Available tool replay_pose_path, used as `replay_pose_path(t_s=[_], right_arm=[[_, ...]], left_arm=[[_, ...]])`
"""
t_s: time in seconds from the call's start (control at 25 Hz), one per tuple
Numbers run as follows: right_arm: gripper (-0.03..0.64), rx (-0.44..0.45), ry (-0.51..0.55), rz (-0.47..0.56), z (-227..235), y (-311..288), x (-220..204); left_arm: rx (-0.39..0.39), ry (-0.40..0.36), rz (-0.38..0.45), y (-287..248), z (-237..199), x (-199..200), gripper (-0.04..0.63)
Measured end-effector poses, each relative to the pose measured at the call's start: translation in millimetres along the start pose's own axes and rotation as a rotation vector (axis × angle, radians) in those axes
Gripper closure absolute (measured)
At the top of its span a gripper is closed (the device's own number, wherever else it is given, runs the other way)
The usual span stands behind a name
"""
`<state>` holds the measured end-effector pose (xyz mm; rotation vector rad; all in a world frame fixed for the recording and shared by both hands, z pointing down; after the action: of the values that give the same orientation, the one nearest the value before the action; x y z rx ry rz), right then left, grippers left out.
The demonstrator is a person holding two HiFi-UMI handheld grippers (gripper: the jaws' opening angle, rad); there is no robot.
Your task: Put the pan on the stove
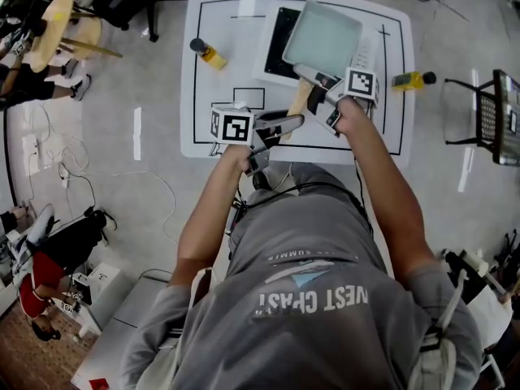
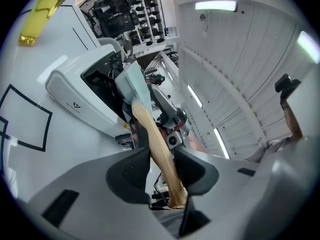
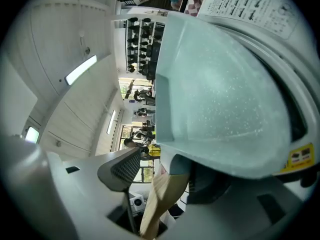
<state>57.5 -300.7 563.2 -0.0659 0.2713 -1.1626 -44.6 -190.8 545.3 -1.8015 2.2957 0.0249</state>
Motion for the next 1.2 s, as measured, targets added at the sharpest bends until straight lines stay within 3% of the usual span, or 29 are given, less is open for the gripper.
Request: replay_pose_path(t_s=[0.2,0.36,0.64,1.2], right_arm=[[0.344,-0.032,0.013,-0.018,-1,1,-2],[0.34,-0.113,0.096,-0.101,-6,3,-11],[0.271,-0.17,0.173,-0.17,-12,-5,-14],[0.285,-0.192,0.159,-0.189,-12,-19,-5]], left_arm=[[-0.015,0.017,0.056,1,1,-3,0.453],[0.0,0.005,0.077,2,2,-5,0.453],[0.025,-0.007,0.125,5,2,-4,0.453],[0.036,0.026,0.251,9,-1,2,0.459]])
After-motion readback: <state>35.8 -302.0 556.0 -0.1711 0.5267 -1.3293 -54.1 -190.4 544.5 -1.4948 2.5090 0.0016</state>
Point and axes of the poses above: the fingertips, and each gripper's own axes: y backward along the fingers, z to its right, x out of its top, the point moved 6 cm from there along y, backward along the fingers, and after that the axes turned 9 degrees about y, right-handed, at the moved point
